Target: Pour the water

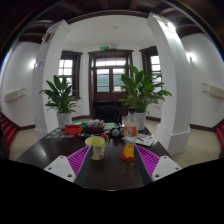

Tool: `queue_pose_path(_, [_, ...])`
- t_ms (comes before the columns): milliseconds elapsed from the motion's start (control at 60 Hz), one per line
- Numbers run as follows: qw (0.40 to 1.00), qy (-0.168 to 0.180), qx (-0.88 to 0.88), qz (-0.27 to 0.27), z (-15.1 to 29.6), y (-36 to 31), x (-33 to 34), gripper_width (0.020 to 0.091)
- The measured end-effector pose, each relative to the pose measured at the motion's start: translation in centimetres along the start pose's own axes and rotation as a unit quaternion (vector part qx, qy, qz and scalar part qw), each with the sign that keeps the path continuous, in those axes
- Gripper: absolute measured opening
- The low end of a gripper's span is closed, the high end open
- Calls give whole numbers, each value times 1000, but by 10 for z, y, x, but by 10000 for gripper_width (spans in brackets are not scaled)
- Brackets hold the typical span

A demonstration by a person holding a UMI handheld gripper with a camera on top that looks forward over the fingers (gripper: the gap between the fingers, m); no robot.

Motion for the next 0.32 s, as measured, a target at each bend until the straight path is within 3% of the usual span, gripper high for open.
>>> queue_pose_path(317, [1000, -11, 4, -7, -1, -7, 3, 818])
Point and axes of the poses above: the point between the fingertips, and its own axes, seen from behind it with the camera up: y to the right, z up, x backward, against the way the camera looks, the point moved 5 cm from there along x, backward, against the way the camera looks, and after that the axes turned 4 degrees about -y, right-handed, at the moved point
